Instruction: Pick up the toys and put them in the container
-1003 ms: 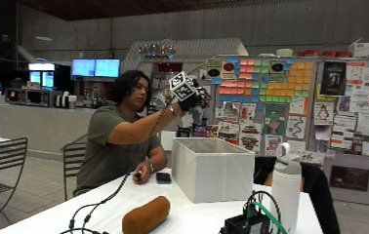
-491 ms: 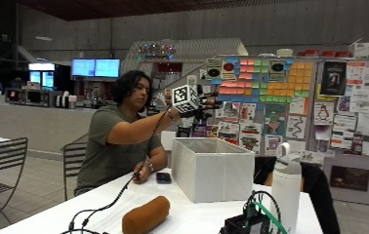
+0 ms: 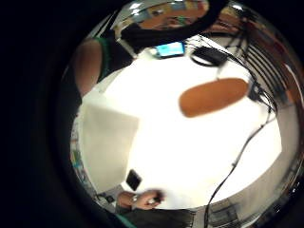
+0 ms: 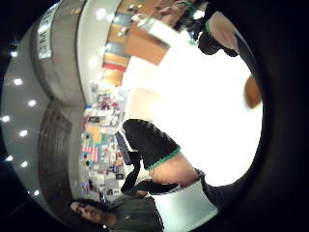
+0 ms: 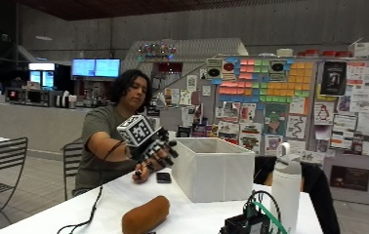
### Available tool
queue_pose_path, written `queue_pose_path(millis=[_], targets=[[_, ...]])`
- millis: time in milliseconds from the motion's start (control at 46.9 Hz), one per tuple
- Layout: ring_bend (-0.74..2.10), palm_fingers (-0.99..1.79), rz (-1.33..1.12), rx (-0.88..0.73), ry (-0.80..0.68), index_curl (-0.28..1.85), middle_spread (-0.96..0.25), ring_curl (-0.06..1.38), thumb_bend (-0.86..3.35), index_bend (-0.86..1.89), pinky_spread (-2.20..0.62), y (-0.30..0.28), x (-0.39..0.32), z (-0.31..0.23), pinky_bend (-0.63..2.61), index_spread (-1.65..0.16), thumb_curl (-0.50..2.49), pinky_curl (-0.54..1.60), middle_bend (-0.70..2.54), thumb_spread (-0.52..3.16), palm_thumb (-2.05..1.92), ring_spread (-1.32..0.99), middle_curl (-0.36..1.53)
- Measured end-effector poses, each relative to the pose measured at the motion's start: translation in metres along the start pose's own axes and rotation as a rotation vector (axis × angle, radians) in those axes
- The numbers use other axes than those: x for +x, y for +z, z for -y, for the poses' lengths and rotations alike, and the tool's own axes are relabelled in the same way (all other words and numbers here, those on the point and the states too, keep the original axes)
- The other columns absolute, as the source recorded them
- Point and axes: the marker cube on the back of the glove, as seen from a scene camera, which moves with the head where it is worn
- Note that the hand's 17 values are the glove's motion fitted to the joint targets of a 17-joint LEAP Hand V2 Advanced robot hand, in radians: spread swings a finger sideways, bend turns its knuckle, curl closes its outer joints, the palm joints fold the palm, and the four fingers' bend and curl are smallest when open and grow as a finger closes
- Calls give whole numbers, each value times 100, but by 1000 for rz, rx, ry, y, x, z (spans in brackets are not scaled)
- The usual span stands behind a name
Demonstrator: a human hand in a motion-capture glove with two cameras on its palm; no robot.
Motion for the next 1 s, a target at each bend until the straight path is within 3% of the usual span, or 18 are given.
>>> queue_pose_path(millis=[149, 320, 469, 576, 704, 725, 747, 853, 1003], targets=[[48, 38, -261, -1, 33, 54, -15, 30, -6, 30, 0, 31, 76, 22, 52, -38, 28, 30, 37, 108, -7, -24, 49], [33, -1, -654, -155, -189, 54, -17, 28, -5, 21, 0, 70, 119, 46, 59, -38, 29, 34, 26, 103, -5, -25, 47], [31, -6, -689, -32, -286, 43, -18, 26, -6, 10, -1, 97, 136, 62, 60, -38, 29, 33, 23, 95, -6, -28, 44], [71, 73, -626, 165, -299, 42, -27, 31, 2, 23, -6, 111, 134, 67, 32, -39, 31, 22, 60, 107, 5, -40, 53], [107, 111, -617, 272, -357, 45, -31, 46, 16, 17, -24, 115, 121, 62, 44, -39, 40, 28, 71, 110, 33, -42, 61], [108, 105, -611, 273, -364, 46, -32, 48, 16, 16, -25, 115, 118, 61, 42, -39, 41, 28, 71, 111, 33, -42, 62], [113, 122, -601, 269, -369, 48, -32, 51, 17, 18, -28, 115, 115, 59, 55, -39, 43, 33, 75, 108, 37, -42, 64], [124, 124, -500, 237, -404, 55, -34, 58, 17, 23, -35, 113, 89, 32, 74, -40, 48, 42, 85, 103, 41, -41, 71], [132, 122, -83, 245, -550, 63, -35, 63, 13, 30, -40, 89, -1, -53, 88, -41, 53, 50, 94, 99, 42, -39, 77]])
